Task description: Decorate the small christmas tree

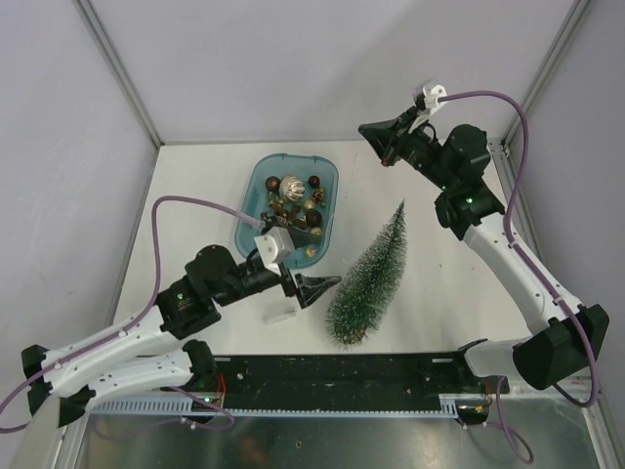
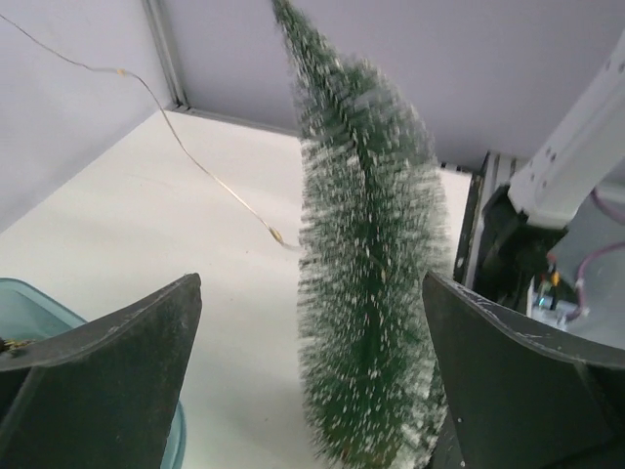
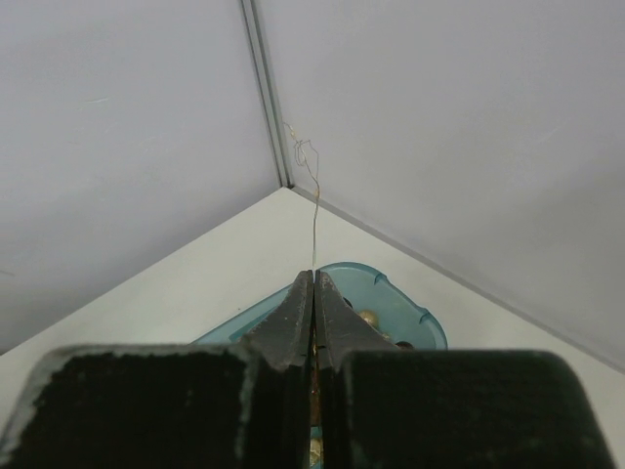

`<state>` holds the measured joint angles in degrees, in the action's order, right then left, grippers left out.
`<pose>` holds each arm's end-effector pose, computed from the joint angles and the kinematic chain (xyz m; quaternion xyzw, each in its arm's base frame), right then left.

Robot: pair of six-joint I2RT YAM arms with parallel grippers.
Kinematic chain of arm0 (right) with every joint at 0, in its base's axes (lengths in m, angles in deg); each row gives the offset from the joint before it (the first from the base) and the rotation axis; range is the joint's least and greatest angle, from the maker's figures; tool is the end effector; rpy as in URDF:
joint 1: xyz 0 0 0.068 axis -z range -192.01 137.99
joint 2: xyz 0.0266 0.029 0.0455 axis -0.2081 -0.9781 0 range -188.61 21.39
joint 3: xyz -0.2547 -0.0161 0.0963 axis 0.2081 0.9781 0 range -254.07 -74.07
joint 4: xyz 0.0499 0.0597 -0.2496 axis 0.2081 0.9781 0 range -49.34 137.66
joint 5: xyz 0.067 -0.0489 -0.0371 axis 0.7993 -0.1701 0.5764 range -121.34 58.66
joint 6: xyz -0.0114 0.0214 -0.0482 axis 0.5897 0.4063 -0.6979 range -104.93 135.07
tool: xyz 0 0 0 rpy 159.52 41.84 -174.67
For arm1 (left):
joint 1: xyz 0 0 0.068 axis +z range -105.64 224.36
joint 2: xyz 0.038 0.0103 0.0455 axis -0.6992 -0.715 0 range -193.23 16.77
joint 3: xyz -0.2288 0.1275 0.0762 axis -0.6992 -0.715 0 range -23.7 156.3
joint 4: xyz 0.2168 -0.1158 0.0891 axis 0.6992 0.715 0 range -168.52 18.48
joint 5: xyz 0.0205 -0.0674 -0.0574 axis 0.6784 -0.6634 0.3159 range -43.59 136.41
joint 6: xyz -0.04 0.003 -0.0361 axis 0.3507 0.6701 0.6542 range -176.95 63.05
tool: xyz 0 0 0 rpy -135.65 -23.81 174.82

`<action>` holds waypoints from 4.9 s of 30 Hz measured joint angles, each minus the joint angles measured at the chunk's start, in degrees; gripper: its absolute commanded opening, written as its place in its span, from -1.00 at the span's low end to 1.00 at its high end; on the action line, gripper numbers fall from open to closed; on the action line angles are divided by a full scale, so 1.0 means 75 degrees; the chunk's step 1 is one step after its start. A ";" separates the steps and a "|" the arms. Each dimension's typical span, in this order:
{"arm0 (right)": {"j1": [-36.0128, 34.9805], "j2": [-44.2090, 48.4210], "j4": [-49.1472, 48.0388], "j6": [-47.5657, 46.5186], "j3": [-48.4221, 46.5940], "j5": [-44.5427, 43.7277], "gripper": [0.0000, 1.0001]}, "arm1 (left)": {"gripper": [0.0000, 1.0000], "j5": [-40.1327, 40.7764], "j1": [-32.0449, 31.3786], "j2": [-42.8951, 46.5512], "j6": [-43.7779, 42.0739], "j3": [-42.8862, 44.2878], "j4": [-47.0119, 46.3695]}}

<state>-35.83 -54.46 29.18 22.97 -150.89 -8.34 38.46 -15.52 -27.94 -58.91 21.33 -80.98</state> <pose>0.2721 0.1354 0.4565 -0.2390 0.5863 0.3289 0.7007 0.0892 -0.1635 0.3658 0.3966 0.5645 -0.3916 0.6089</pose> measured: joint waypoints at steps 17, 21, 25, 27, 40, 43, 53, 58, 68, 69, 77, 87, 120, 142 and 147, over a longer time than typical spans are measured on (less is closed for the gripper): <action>-0.0198 -0.0058 -0.0047 -0.0274 0.0181 -0.0259 -1.00 | -0.94 -0.1154 0.1457 -0.1457 0.4336 0.1224 -0.0632; -0.0166 -0.0058 -0.0032 -0.0341 0.0219 -0.0291 -1.00 | -0.99 -0.1346 0.1521 -0.1413 0.4176 0.0930 -0.0685; -0.0085 -0.0058 -0.0061 -0.0332 0.0245 -0.0277 -1.00 | -0.99 -0.1408 0.1649 -0.1174 0.3876 0.0577 -0.0629; -0.0047 -0.0073 -0.0099 -0.0312 0.0256 -0.0224 -1.00 | -0.90 -0.1364 0.1690 -0.1061 0.3657 0.0478 -0.0635; 0.0568 -0.0816 -0.0694 0.0119 0.0901 -0.0140 -1.00 | 0.94 0.0318 0.1751 -0.0918 0.2063 0.0192 -0.0787; 0.0816 -0.0851 -0.0781 0.0318 0.1174 -0.0058 -1.00 | 0.99 0.0224 0.1751 -0.0833 0.1816 0.0192 -0.0796; 0.1437 -0.0583 -0.0775 0.0609 0.2090 -0.0134 -1.00 | 0.99 -0.0516 0.1900 0.0111 0.0915 0.0245 -0.0731; 0.1702 0.0224 -0.0163 0.0609 0.2865 -0.0764 -1.00 | 0.99 -0.1256 0.1993 -0.0093 0.0947 0.0755 -0.0682; 0.1990 0.3124 0.0985 0.0959 0.4552 -0.2445 -1.00 | 0.99 -0.2859 0.1711 -0.1690 0.1227 0.2384 -0.1154; 0.2005 0.3366 0.1081 0.1017 0.4686 -0.2617 -1.00 | 0.99 -0.2938 0.1635 -0.1920 0.1253 0.2524 -0.1221; 0.2183 0.4062 0.2544 0.1049 0.4983 -0.4144 -1.00 | 0.99 -0.3010 0.0688 -0.3383 0.1201 0.2999 -0.1405; 0.3072 0.4809 0.4360 0.1145 0.4989 -0.4893 -1.00 | 0.96 -0.2675 0.0490 -0.4089 0.1192 0.3351 -0.1451; 0.1233 0.7187 0.6210 0.1291 0.4197 -0.5534 -1.00 | -0.99 -0.0391 0.1172 -0.3806 0.0187 0.2713 -0.2130; 0.1233 0.7580 0.6336 0.0565 0.4226 0.1166 -1.00 | -0.99 0.0236 0.1087 -0.5010 0.0414 0.3730 -0.2361; 0.0743 0.6945 0.6015 0.0577 0.4462 0.1303 -1.00 | -1.00 0.0277 0.0994 -0.5610 0.0507 0.4642 -0.2002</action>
<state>-30.25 -2.37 74.29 27.30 -117.43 1.43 40.54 -8.06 -70.01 -55.10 56.15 -95.99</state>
